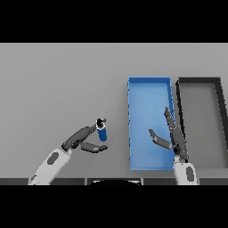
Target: Pick up the blue pipe and place it into the blue bin.
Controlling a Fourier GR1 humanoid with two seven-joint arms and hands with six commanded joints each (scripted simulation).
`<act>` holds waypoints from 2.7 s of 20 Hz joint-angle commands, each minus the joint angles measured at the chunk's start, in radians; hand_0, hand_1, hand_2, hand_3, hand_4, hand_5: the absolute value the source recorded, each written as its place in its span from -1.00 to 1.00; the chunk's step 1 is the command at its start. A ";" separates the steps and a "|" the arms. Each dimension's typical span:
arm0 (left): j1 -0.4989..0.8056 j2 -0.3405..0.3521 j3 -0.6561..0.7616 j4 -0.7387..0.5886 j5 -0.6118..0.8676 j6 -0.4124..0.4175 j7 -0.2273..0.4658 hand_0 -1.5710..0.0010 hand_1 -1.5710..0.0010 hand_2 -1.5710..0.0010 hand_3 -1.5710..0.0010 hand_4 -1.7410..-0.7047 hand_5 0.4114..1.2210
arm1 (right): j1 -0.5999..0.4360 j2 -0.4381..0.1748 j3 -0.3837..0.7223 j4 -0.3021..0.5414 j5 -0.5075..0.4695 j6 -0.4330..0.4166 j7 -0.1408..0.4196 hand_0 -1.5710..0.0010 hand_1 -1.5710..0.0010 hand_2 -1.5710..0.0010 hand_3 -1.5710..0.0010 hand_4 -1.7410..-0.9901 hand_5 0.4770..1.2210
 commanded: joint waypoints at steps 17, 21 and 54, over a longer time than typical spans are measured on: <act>-0.046 -0.202 -0.006 0.157 -0.021 0.078 -0.160 -0.62 -0.67 -0.71 -0.61 -0.78 0.75 | -0.021 0.003 -0.001 0.031 0.009 -0.001 -0.016 1.00 1.00 1.00 1.00 0.29 -0.63; -0.055 -0.205 -0.009 0.097 -0.017 0.102 -0.192 -0.85 -0.87 -0.88 -0.77 -0.90 0.90 | -0.019 -0.002 -0.002 0.006 0.010 -0.006 0.004 1.00 1.00 1.00 1.00 0.32 -0.61; -0.132 -0.201 -0.044 -0.090 0.019 0.041 -0.050 -1.00 -1.00 -1.00 -0.83 -0.98 1.00 | -0.121 -0.180 0.062 -0.284 -0.277 0.256 0.193 1.00 1.00 1.00 1.00 0.24 -0.89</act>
